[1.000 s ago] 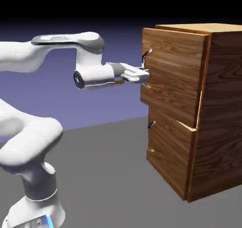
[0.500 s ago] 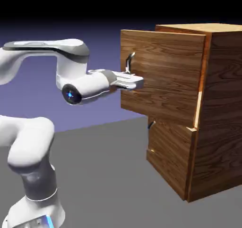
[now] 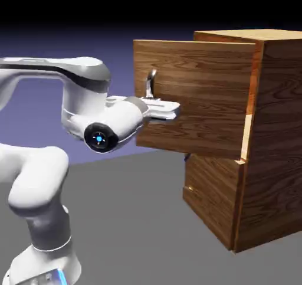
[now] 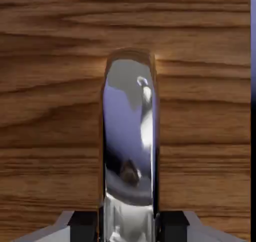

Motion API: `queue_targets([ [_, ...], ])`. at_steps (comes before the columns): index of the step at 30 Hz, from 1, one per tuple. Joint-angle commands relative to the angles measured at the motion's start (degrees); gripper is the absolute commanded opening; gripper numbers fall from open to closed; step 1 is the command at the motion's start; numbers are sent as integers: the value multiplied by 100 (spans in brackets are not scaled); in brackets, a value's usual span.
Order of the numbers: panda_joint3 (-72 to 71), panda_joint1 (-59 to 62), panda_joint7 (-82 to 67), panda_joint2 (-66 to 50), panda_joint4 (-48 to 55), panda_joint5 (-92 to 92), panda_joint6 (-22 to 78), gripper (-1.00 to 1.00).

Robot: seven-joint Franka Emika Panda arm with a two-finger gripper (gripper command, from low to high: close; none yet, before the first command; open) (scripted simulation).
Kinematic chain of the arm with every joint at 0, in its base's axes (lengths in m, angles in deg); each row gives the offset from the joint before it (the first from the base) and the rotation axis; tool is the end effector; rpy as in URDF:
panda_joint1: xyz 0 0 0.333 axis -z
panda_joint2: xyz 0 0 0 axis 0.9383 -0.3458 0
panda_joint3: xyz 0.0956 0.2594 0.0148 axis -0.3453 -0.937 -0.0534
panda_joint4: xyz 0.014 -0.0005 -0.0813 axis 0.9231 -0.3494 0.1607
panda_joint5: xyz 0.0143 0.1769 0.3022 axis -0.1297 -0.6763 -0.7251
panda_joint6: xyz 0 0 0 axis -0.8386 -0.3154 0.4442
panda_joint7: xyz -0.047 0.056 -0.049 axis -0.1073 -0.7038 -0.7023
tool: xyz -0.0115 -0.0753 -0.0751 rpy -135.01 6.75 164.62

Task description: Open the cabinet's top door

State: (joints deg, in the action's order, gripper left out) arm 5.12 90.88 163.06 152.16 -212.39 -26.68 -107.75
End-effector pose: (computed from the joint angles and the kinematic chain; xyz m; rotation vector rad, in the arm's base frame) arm 0.2352 -0.0736 0.5000 -0.0772 1.7253 1.2753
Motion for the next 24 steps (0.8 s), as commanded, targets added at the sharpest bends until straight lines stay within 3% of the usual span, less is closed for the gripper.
queue_targets([
  [1, 208, -5, -40, -126, 88, 221, 205, -100],
  [10, 2077, -606, -571, -1713, 1430, 1966, 2182, -100],
  [23, 4622, -2714, -1701, -4321, 4092, 3067, 5121, -100],
  [24, 4622, -2715, -1701, -4321, 4092, 3067, 5122, 100],
])
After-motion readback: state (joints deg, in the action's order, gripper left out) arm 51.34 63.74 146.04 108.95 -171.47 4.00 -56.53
